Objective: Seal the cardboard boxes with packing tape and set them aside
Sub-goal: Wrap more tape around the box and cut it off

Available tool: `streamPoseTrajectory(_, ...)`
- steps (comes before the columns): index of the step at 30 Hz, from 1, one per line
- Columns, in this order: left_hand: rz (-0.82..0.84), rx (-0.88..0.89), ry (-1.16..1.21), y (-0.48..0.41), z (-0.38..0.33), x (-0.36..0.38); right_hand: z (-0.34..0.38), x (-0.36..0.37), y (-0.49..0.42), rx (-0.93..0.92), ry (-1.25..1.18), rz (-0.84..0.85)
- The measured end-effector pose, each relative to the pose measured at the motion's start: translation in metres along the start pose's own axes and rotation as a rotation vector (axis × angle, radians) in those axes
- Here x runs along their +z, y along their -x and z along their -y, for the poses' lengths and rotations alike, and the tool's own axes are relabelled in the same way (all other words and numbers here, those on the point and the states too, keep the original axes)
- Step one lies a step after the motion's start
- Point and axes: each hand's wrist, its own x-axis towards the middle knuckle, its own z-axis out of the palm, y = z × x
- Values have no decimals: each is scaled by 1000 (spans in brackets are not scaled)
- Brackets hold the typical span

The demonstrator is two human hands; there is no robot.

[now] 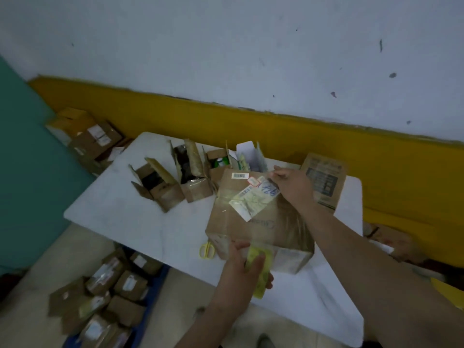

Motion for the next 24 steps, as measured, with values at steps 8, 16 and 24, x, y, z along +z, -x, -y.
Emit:
streamPoseTrajectory(8, -111, -7, -175, -12, 2, 0, -4, 8, -45, 112, -29, 43)
streamPoseTrajectory(16, -133, -40, -178, -21, 23, 4, -6, 20, -75, 287, 82, 259)
streamPoseTrajectory(24, -94, -106, -18, -34, 48, 6, -6, 28, -84, 398, 145, 294)
